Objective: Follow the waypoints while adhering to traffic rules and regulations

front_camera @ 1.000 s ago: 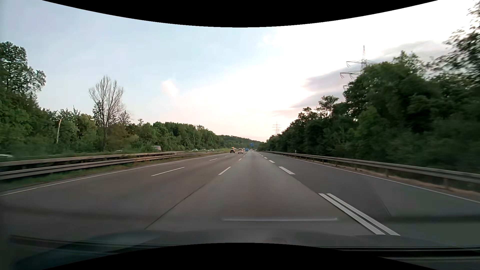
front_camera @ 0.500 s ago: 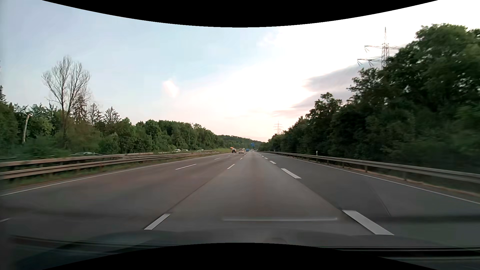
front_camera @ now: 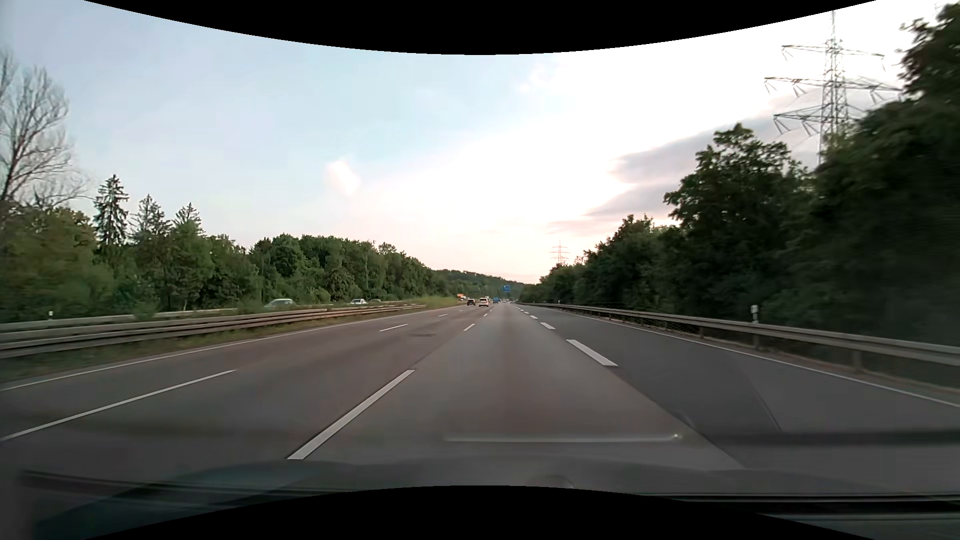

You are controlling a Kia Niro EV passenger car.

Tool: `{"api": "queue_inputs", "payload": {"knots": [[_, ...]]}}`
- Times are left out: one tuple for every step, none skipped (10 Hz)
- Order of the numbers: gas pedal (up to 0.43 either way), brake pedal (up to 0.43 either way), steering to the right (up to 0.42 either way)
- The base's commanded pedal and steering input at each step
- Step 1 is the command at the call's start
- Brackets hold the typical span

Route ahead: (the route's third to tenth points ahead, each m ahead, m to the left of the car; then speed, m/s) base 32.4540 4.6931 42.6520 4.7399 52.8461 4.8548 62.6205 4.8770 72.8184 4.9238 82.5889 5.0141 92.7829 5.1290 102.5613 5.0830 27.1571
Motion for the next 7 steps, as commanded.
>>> {"api": "queue_inputs", "payload": {"knots": [[0.110, 0.000, -0.004], [0.110, 0.000, -0.004], [0.110, 0.000, -0.004], [0.110, 0.000, -0.004], [0.110, 0.000, -0.004], [0.110, 0.000, -0.004], [0.110, 0.000, -0.004]]}}
